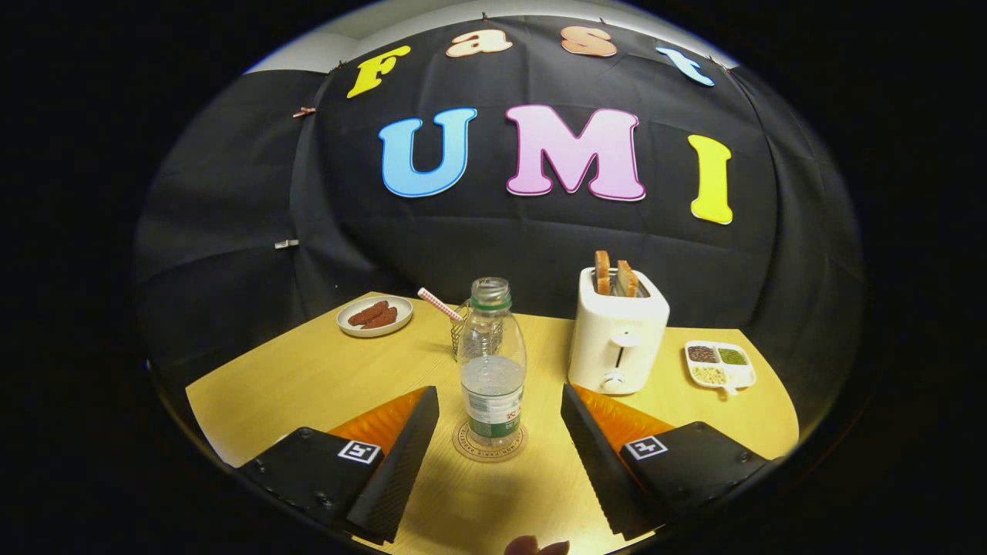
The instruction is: Take the bottle from table, then pour the juice into the cup, finally place the bottle on the coaster
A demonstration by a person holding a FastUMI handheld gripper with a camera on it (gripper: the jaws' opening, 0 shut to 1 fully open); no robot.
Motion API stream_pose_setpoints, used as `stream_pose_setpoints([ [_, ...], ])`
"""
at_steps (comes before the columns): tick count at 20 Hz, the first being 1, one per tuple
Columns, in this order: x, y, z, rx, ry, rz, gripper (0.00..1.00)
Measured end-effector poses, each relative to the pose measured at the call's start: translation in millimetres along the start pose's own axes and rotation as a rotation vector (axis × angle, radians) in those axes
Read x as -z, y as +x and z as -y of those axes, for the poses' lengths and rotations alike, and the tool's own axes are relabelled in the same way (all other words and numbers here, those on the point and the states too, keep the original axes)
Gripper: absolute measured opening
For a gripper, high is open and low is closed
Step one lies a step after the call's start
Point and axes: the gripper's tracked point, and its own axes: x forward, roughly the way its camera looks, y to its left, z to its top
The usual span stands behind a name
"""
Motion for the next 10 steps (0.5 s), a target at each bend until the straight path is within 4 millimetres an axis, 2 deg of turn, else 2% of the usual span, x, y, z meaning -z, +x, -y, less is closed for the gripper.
stream_pose_setpoints([
  [6,-58,-66,20,0.036,-0.027,0.047,0.98],
  [10,-92,-100,32,0.069,-0.034,0.084,0.98],
])
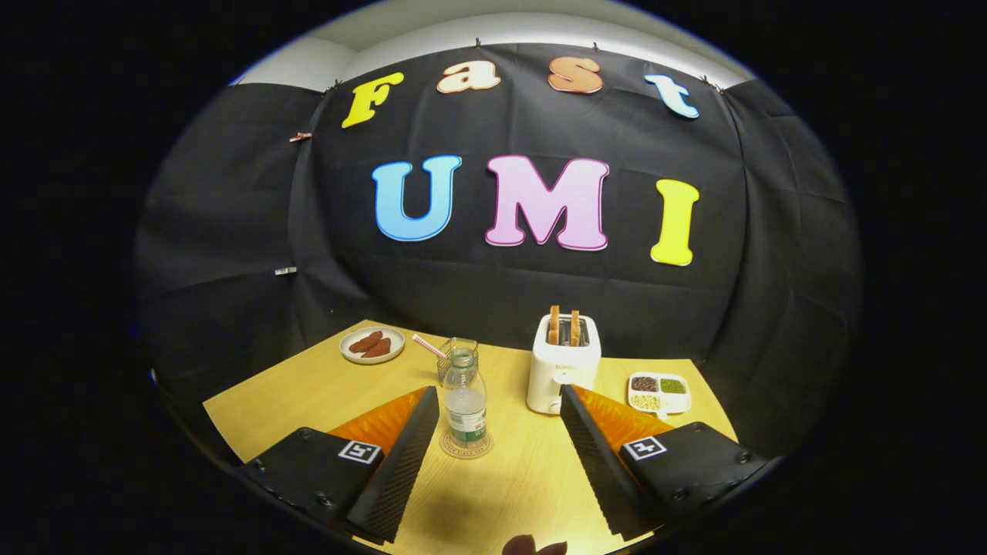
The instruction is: Take the bottle from table, then pour the juice into the cup, finally place the bottle on the coaster
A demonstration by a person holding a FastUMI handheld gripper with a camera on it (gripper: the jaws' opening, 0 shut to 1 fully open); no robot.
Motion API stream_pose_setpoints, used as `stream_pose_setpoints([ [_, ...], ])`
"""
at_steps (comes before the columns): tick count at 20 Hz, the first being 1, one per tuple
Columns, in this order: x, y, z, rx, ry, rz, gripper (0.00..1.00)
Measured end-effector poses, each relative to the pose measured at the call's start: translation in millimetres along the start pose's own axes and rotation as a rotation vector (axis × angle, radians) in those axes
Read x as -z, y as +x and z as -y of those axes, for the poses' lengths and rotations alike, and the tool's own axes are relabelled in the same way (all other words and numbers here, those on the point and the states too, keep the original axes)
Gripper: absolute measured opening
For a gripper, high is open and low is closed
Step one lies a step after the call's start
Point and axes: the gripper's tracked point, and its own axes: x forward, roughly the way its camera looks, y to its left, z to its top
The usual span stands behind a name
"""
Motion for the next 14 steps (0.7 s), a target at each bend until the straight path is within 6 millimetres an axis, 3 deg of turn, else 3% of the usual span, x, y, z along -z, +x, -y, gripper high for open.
stream_pose_setpoints([
  [6,-33,-45,24,0.064,-0.027,0.055,0.96],
  [11,-38,-71,40,0.101,-0.038,0.069,0.96],
  [14,-42,-76,47,0.128,-0.04,0.086,0.96],
])
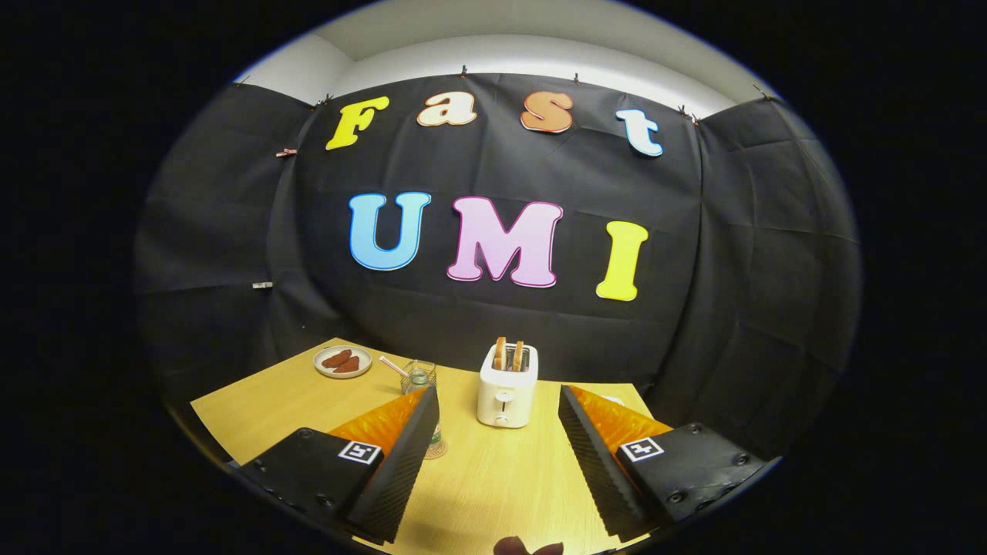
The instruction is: Take the bottle from table, then pour the juice into the cup, finally place the bottle on the coaster
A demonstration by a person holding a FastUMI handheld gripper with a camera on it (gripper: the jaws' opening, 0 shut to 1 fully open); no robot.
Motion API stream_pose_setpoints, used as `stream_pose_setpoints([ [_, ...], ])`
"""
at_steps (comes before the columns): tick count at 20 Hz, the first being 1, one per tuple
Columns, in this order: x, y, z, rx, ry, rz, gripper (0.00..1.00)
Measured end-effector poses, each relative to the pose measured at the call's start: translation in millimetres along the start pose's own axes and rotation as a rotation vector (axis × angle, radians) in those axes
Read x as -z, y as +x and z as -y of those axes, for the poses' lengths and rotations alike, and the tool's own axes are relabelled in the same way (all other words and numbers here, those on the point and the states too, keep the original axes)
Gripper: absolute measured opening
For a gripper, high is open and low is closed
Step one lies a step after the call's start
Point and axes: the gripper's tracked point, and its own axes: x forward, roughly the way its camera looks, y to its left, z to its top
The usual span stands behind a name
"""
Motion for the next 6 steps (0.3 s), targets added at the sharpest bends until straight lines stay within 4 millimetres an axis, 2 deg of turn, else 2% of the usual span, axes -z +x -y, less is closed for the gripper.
stream_pose_setpoints([
  [6,-2.5,1.3,5.1,0.018,-0.004,0.0,0.96],
])
